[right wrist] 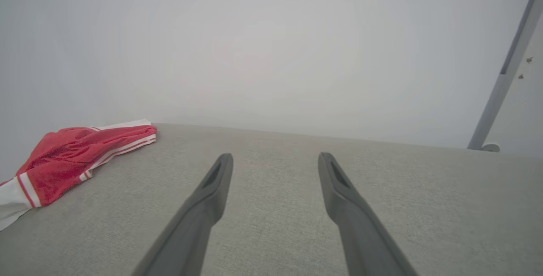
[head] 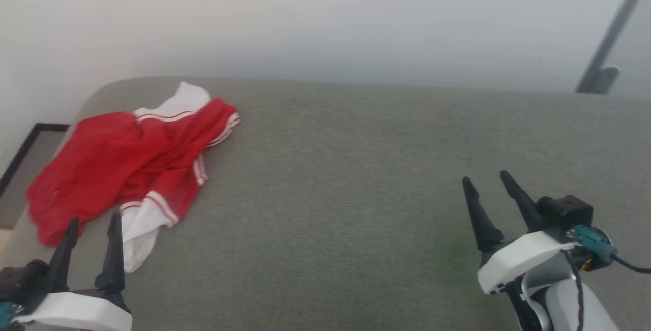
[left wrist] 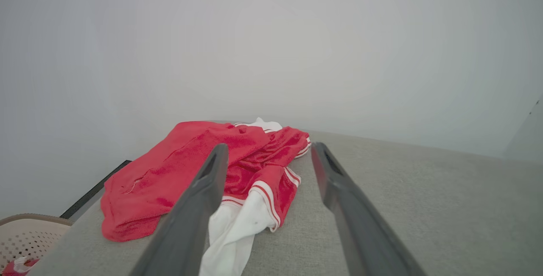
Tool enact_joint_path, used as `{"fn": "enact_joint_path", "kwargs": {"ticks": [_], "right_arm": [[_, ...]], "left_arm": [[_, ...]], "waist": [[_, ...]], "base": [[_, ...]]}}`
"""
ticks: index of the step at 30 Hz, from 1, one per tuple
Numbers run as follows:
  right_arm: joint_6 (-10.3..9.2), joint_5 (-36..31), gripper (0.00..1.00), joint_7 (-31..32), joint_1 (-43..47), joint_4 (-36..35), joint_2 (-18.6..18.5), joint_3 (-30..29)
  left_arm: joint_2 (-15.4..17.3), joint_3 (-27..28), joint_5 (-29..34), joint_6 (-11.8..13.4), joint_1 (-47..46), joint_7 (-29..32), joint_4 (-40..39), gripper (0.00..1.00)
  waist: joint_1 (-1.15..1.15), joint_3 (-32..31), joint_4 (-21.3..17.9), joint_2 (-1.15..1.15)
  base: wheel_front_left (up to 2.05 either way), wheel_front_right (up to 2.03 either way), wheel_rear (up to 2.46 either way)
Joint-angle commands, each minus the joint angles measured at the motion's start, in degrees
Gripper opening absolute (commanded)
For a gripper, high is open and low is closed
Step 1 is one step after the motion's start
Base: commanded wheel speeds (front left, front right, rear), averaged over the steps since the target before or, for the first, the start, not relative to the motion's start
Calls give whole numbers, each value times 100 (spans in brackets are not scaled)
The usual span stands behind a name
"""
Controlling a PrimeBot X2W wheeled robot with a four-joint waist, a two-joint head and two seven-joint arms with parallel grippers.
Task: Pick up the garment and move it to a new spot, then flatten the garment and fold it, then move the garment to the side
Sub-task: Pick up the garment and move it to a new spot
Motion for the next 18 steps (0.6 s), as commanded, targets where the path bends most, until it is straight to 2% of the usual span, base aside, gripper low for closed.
{"fn": "enact_joint_path", "kwargs": {"ticks": [1, 11, 18], "right_arm": [[0, 50, 100, 11, -63, 37, -12, 72], [0, 177, 100, -29, -217, 225, -14, 494], [0, 225, 100, -97, -230, 336, -31, 559]], "left_arm": [[27, 12, -31, -11, -36, -26, 4, 100], [61, -16, -162, -11, 134, -26, 73, 100], [58, -97, -257, -11, 157, -20, 108, 100]], "waist": [[0, -80, 244, 0], [0, -256, 1010, 0], [0, -290, 1309, 0]], "base": [[0, 0, 0], [0, 0, 0], [0, 0, 0]]}}
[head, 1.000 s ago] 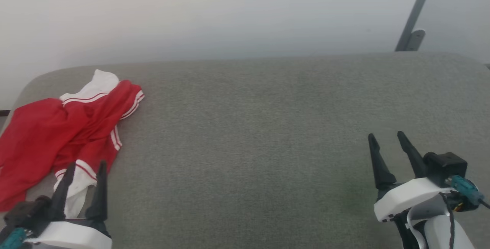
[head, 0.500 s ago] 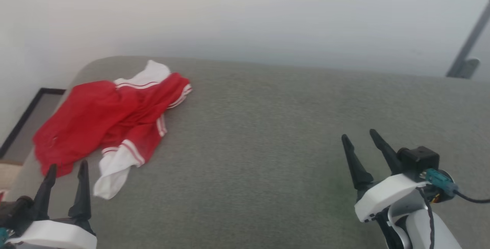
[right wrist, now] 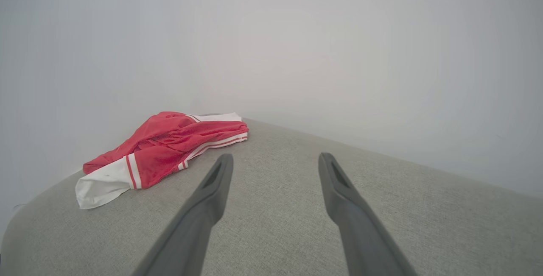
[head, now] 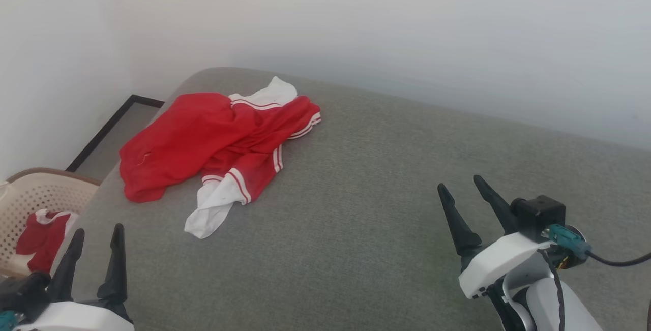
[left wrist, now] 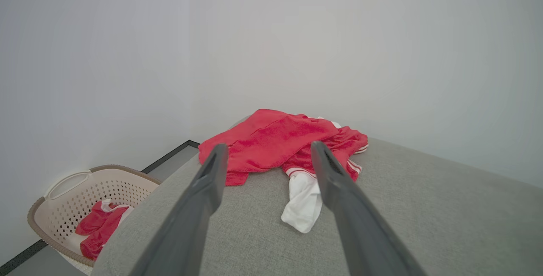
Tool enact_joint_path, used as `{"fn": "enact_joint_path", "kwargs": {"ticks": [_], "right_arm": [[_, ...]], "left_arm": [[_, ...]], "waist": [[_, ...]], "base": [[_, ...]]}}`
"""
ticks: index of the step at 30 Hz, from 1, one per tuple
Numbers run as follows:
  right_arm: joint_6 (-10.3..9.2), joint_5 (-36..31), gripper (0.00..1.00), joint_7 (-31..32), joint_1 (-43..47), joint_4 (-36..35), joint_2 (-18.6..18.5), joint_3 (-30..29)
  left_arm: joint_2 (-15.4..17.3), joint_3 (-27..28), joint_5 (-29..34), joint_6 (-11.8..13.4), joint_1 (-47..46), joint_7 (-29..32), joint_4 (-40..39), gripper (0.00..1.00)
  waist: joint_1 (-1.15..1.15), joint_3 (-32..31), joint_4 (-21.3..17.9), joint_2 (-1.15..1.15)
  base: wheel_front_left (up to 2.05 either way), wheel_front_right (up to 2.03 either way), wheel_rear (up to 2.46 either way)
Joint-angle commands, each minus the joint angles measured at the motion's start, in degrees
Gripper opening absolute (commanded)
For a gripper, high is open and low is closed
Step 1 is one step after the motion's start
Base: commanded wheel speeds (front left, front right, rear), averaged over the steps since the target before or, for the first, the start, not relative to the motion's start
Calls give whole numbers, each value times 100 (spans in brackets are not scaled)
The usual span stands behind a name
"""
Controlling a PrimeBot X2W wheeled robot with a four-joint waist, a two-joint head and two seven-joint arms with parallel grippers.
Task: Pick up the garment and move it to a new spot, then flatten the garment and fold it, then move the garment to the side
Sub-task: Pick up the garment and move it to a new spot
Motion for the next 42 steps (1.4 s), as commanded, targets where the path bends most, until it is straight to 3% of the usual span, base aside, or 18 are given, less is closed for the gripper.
{"fn": "enact_joint_path", "kwargs": {"ticks": [1, 9, 23, 34, 42], "right_arm": [[0, 10, 100, -55, -22, 23, -26, 5], [0, 1, 100, -24, -109, 20, -78, -29], [0, -231, 100, 141, -630, -332, -152, -197], [0, -508, 100, 274, -1206, -751, -147, -292], [0, -633, 100, 366, -1414, -982, -138, -266]], "left_arm": [[7, 10, -30, -11, 20, -20, 6, 100], [153, -58, -255, -12, -239, 211, 11, 100], [1030, -350, -978, -11, -1772, 1032, 627, 100], [1800, -985, -1752, -11, -3402, 1871, 2019, 100], [1882, -1414, -2163, -11, -4502, 3089, 3436, 100]], "waist": [[0, -8, 63, 0], [0, 152, -9, 0], [0, 1268, -843, 0], [0, 2594, -1591, 0], [0, 3171, -1801, 0]], "base": [[0, 0, 0], [0, 0, 0], [0, 0, 0], [0, 0, 0], [0, 0, 0]]}}
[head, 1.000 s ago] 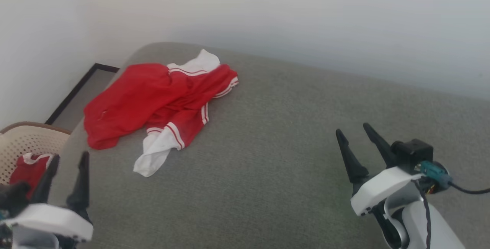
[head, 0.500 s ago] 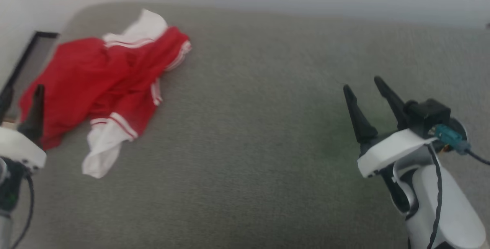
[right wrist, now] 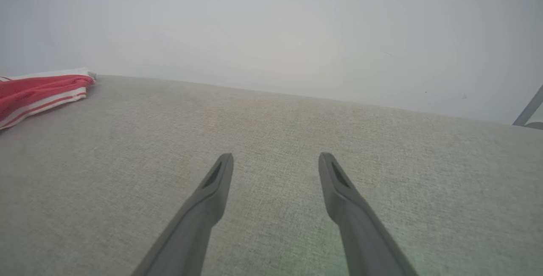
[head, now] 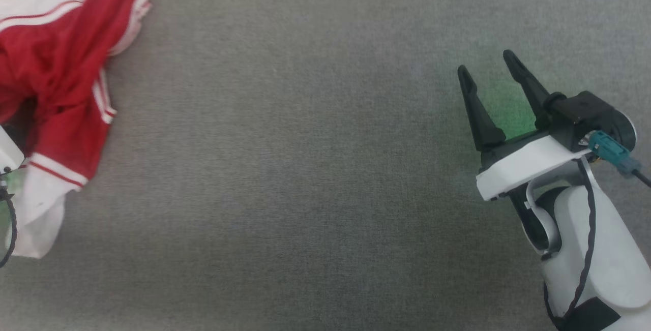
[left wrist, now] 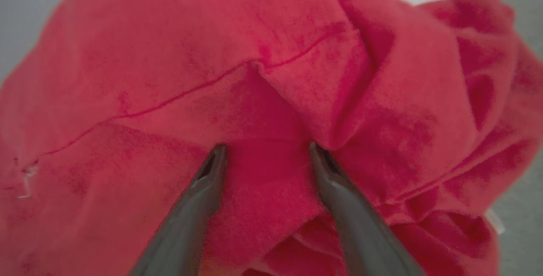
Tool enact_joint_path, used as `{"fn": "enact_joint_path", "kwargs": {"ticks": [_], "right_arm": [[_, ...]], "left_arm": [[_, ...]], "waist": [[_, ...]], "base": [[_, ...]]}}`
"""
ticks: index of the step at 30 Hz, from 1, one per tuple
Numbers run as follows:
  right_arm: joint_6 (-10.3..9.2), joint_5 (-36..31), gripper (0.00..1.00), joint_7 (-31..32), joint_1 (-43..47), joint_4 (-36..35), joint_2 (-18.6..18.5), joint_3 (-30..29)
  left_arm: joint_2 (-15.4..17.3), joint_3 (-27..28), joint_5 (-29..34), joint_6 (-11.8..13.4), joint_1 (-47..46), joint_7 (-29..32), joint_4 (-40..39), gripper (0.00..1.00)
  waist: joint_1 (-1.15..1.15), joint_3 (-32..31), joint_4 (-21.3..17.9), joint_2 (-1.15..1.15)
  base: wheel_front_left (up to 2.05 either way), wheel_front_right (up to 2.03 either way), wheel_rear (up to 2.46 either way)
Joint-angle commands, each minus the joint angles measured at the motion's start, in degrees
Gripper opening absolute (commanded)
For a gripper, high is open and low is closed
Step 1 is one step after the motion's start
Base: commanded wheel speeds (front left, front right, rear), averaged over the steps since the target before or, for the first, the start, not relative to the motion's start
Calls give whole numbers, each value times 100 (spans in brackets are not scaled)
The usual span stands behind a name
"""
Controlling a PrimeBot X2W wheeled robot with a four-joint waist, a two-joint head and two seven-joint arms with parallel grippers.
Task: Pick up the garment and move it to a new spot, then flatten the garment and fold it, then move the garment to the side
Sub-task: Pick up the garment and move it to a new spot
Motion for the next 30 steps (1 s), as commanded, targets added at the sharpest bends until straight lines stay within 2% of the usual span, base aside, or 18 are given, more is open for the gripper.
{"fn": "enact_joint_path", "kwargs": {"ticks": [1, 7, 13, 14, 15, 24, 30], "right_arm": [[0, -24, 100, 23, -78, -55, 16, 2], [0, -103, 100, 90, -161, -219, 12, -24], [0, -169, 100, 141, -206, -292, 44, -25], [0, -180, 100, 145, -206, -291, 44, -37], [0, -189, 100, 137, -203, -288, 43, -55], [0, -123, 100, 17, 74, -165, 18, -274], [0, -58, 100, -42, 256, -46, 10, -321]], "left_arm": [[7, -65, 3, -11, -100, 121, 95, 100], [-275, -372, -38, -6, -573, 848, 974, 100], [-580, -608, 101, 1, -807, 824, 1563, 100], [-596, -641, 124, -1, -846, 739, 1577, 23], [-578, -611, 100, -3, -907, 636, 1609, 0], [115, -790, 40, -9, -1180, -315, 968, 0], [426, -1075, 11, -10, -1175, -465, 366, 0]], "waist": [[0, 243, -162, 0], [0, 507, -195, 0], [0, 604, -213, 0], [0, 600, -211, 0], [0, 588, -205, 0], [0, 74, -10, 0], [0, -354, 147, 0]], "base": [[0, 0, 0], [0, 0, 0], [0, 0, 0], [0, 0, 0], [0, 0, 0], [0, 0, 0], [0, 0, 0]]}}
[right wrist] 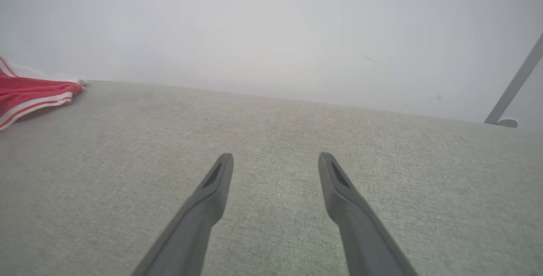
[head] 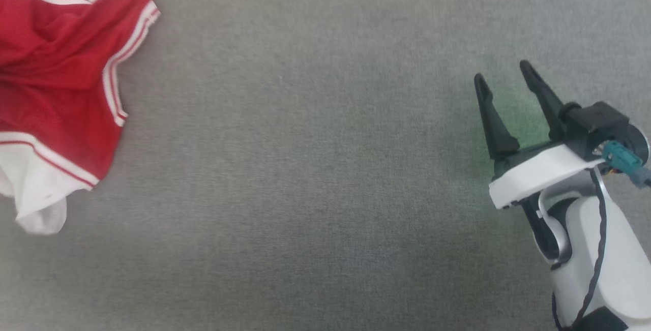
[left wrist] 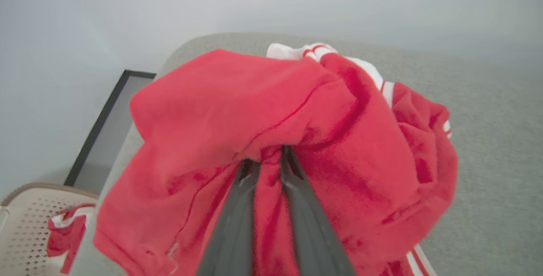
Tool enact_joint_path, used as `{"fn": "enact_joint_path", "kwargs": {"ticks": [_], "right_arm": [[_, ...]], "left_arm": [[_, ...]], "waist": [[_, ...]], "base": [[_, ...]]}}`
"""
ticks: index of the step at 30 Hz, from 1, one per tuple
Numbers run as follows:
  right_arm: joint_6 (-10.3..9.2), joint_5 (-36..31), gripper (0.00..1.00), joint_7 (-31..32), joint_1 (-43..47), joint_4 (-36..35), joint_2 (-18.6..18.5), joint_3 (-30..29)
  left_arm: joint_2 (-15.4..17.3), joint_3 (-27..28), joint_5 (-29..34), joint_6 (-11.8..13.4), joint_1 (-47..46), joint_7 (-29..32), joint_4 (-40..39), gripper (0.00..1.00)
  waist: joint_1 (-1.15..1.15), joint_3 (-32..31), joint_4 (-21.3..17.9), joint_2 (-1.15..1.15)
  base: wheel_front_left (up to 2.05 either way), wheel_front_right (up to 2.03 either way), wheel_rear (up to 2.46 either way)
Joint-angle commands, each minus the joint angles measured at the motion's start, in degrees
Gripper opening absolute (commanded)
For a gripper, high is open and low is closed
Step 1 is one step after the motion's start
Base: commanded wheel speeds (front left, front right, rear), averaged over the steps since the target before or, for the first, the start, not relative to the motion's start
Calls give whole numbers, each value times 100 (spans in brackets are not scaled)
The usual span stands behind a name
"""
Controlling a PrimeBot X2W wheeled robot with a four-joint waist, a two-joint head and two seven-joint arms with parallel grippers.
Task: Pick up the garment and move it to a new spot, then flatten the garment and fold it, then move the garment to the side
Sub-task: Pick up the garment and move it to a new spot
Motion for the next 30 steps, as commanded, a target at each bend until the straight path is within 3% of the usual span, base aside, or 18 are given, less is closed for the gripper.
{"fn": "enact_joint_path", "kwargs": {"ticks": [1, 7, 15, 22, 30], "right_arm": [[0, 40, 100, -45, 91, 28, -5, 3], [0, 153, 100, -110, 301, 157, -27, -9], [0, 269, 100, -221, 505, 306, 6, 8], [0, 338, 100, -318, 635, 354, 10, -73], [0, 296, 100, -354, 672, 268, -24, -266]], "left_arm": [[101, -62, 38, -10, 31, -30, -155, 0], [536, -356, 78, -10, -11, 140, -1063, 0], [814, -532, 150, 133, -19, 745, -2359, 0], [995, -604, 39, 575, 299, 1400, -3869, 0], [1259, -634, -55, 1144, 815, 1932, -5550, 0]], "waist": [[0, -280, 135, 0], [0, -806, 313, 0], [0, -1372, 429, 0], [0, -1637, 255, 0], [0, -1656, -279, 0]], "base": [[0, 0, 0], [0, 0, 0], [0, 0, 0], [0, 0, 0], [0, 0, 0]]}}
